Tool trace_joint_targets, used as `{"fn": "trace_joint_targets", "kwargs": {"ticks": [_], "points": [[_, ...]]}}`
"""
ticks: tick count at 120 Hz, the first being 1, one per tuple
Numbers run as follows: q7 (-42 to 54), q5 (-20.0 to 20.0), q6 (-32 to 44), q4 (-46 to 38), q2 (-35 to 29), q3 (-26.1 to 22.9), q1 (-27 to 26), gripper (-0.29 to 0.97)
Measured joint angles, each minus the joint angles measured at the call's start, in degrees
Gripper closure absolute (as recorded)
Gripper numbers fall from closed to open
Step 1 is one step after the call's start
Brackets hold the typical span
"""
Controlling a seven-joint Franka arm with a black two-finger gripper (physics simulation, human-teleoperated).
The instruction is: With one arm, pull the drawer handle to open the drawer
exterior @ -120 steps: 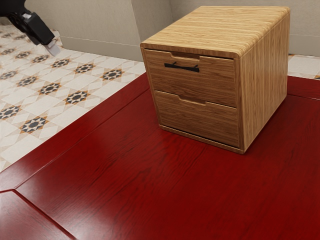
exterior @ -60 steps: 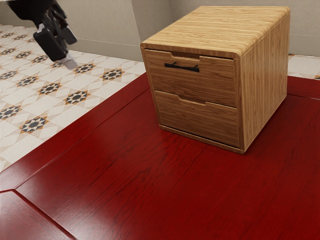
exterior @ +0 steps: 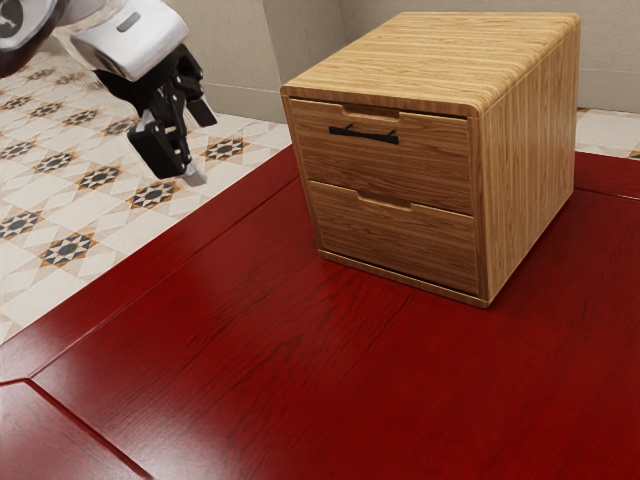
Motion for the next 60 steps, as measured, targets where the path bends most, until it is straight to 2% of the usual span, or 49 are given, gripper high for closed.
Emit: {"fn": "trace_joint_targets", "kwargs": {"ticks": [33, 47, 60], "points": [[6.3, 0.2, 8.5, 2.8, 9.0, -4.5, 3.5, 0.03], [9.5, 4.6, 10.7, 6.9, 13.7, -7.1, 5.1, 0.03], [12.2, 9.0, 11.9, 8.1, 15.3, -9.9, 5.9, 0.03]]}}
